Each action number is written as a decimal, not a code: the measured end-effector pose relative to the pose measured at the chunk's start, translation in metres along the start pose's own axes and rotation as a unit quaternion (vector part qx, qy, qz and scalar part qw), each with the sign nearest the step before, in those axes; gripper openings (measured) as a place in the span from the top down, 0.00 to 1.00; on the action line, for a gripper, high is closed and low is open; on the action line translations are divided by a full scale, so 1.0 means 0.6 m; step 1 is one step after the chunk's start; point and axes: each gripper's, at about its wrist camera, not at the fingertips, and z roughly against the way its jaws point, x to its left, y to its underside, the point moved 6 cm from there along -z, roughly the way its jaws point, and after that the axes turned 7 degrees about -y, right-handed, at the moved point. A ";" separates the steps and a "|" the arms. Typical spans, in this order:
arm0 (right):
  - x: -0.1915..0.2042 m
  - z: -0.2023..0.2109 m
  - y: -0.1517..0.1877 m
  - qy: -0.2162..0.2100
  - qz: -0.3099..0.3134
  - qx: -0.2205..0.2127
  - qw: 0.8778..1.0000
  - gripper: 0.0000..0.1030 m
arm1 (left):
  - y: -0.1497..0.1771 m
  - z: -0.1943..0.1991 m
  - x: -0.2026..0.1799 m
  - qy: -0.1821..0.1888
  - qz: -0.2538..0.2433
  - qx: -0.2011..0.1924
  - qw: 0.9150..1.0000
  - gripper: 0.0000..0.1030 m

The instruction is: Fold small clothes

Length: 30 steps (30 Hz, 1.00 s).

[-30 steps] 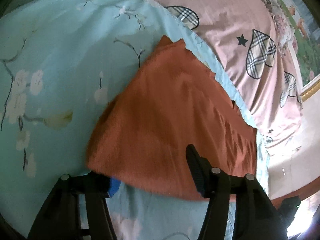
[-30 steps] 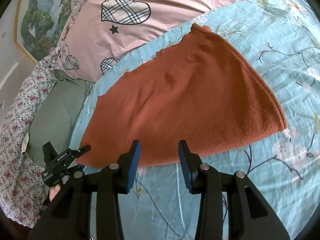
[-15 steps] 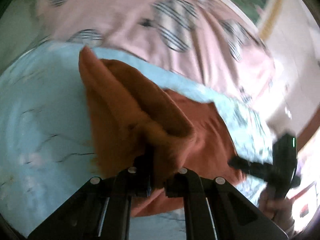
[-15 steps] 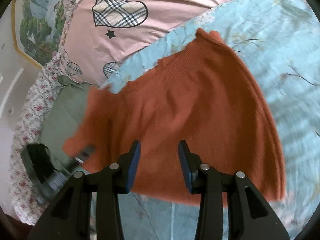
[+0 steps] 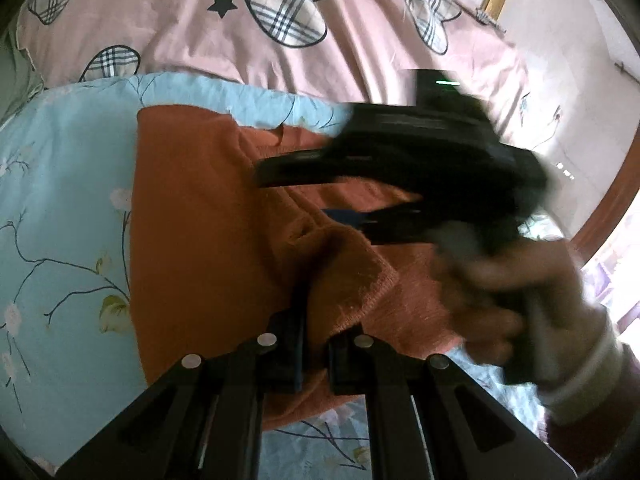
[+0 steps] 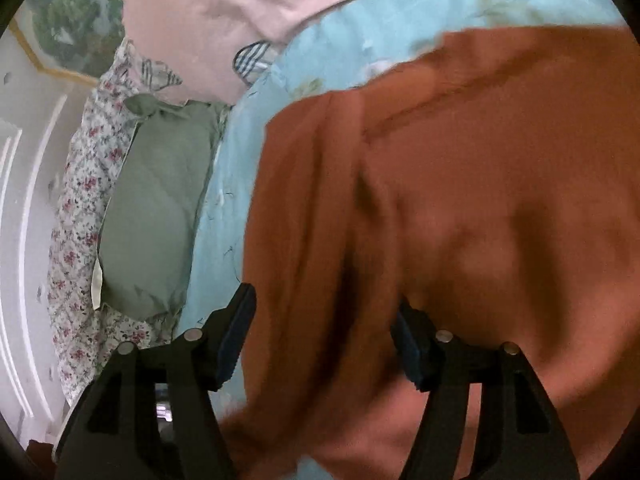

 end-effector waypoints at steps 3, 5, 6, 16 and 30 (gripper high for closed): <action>0.021 0.013 -0.024 -0.003 0.021 -0.019 1.000 0.84 | 0.000 0.009 -0.003 0.005 -0.011 -0.004 1.000 0.94; 0.051 0.058 -0.029 0.009 0.064 -0.046 0.997 0.84 | -0.002 0.018 -0.011 0.012 -0.017 -0.009 1.000 0.94; 0.060 0.085 -0.030 0.015 0.079 -0.060 0.995 0.85 | -0.005 0.024 -0.018 0.019 -0.019 -0.012 1.000 0.94; -0.082 0.305 -0.007 0.132 0.064 -0.112 0.983 0.85 | -0.039 -0.013 -0.216 0.144 -0.052 -0.008 0.988 0.94; -0.159 0.298 0.017 0.103 0.023 -0.121 0.987 0.85 | 0.021 -0.102 -0.269 0.142 -0.072 0.060 0.985 0.94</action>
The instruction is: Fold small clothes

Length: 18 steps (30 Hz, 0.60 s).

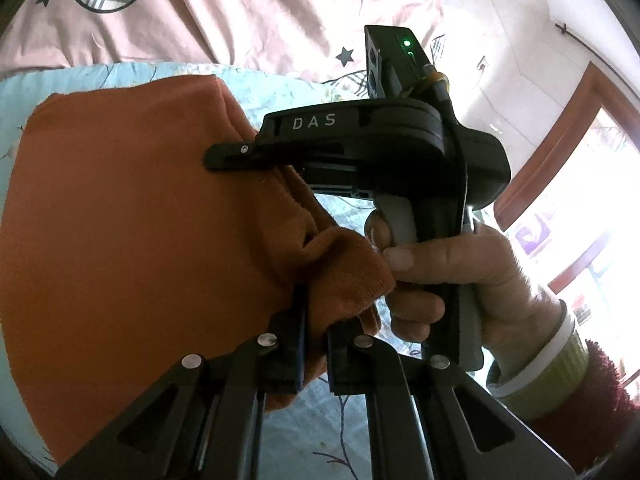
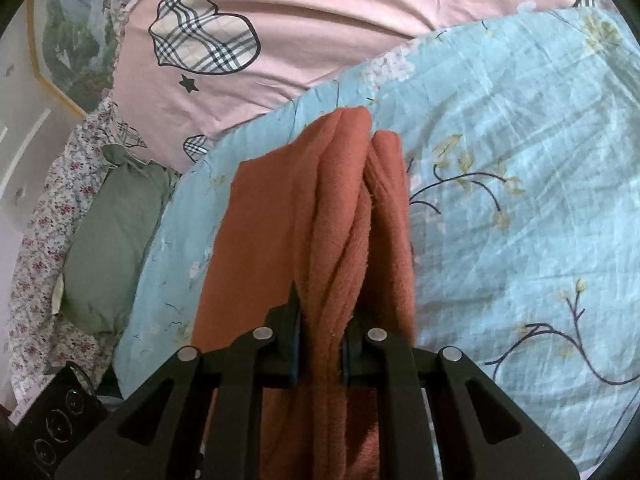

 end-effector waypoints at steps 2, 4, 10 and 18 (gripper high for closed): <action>-0.006 -0.003 0.002 0.017 0.001 0.002 1.000 0.84 | 0.002 -0.001 -0.002 -0.004 -0.003 0.000 1.000 0.94; -0.013 0.005 0.006 0.018 -0.003 -0.002 1.000 0.82 | 0.008 -0.005 -0.002 -0.003 -0.002 0.009 1.000 0.93; -0.014 0.066 0.018 0.044 -0.008 -0.047 0.998 0.61 | 0.023 0.062 0.032 0.007 0.017 0.009 1.000 0.69; -0.034 0.056 0.049 0.047 -0.032 -0.019 0.998 0.35 | 0.019 0.148 0.208 -0.066 0.115 -0.025 0.991 0.23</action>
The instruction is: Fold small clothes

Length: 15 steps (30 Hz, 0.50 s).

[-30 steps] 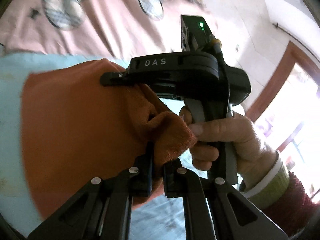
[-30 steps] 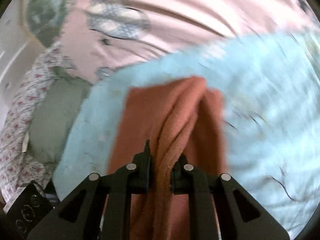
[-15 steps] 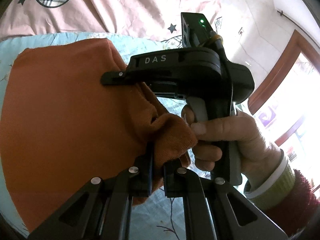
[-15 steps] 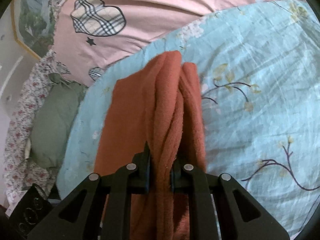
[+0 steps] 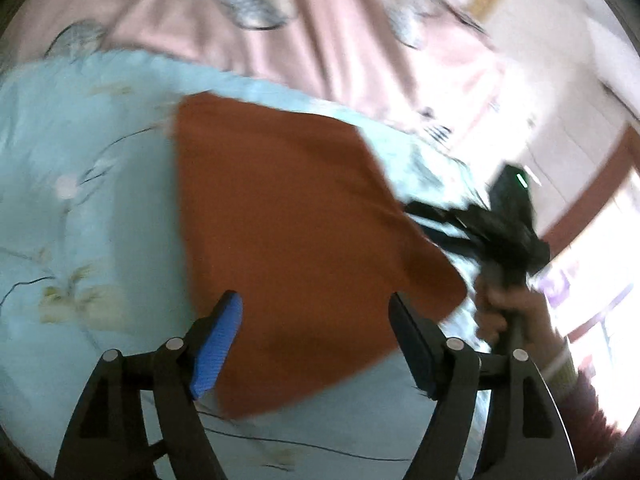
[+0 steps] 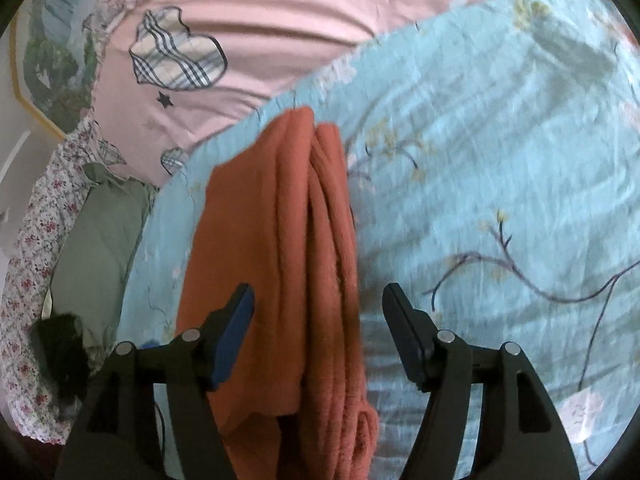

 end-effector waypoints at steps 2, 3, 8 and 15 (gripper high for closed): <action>-0.003 -0.010 0.001 -0.001 -0.005 0.008 1.000 0.35 | -0.015 -0.024 0.034 0.003 0.035 0.021 0.999 0.21; -0.004 -0.015 0.001 -0.001 -0.008 0.011 1.000 0.35 | -0.021 -0.039 0.048 0.016 0.053 0.034 0.998 0.21; -0.006 -0.046 0.003 -0.010 -0.037 0.031 0.999 0.52 | -0.036 -0.124 0.096 0.025 0.093 0.081 0.992 0.22; 0.055 -0.041 0.030 -0.035 -0.043 0.008 0.998 0.78 | -0.071 -0.143 0.079 0.054 0.060 0.083 0.993 0.79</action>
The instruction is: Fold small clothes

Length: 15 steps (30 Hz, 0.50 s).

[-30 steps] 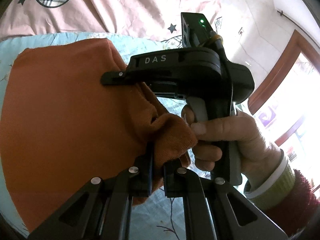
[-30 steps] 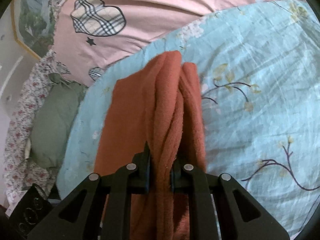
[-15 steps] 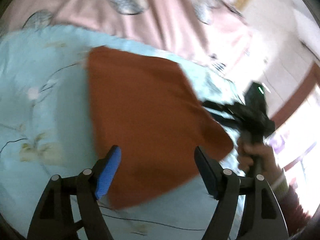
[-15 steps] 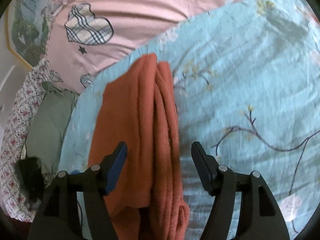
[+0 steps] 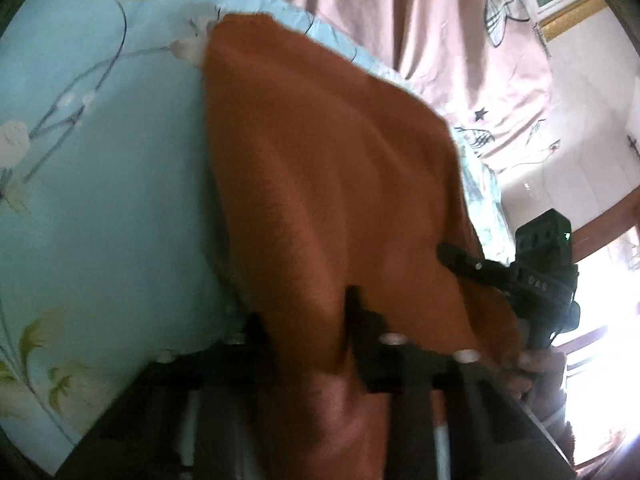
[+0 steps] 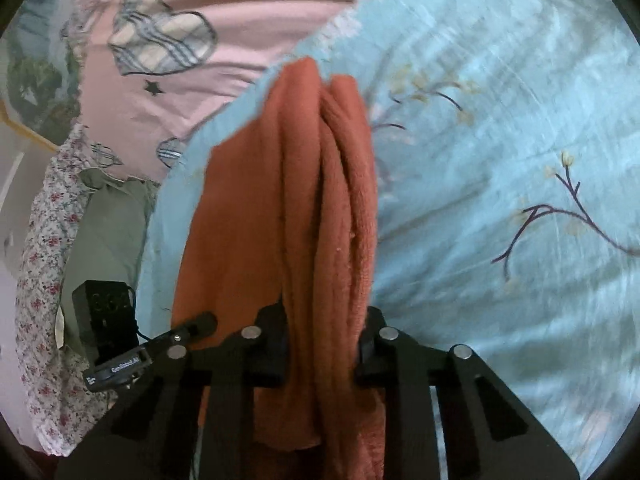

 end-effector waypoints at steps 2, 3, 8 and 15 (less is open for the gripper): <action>0.037 -0.015 0.026 -0.013 0.015 0.004 1.000 0.78 | -0.001 0.038 -0.004 0.006 -0.010 -0.017 1.000 0.80; 0.057 -0.028 0.040 -0.019 0.023 0.007 1.000 0.78 | 0.000 0.066 -0.002 0.000 -0.019 -0.029 0.999 0.80; 0.144 -0.103 0.098 -0.078 0.039 0.024 0.996 0.78 | 0.022 0.184 0.038 -0.028 -0.036 -0.056 0.997 0.80; 0.191 -0.205 0.165 -0.083 0.040 0.069 0.993 0.78 | 0.079 0.306 0.148 -0.087 -0.010 -0.064 0.994 0.79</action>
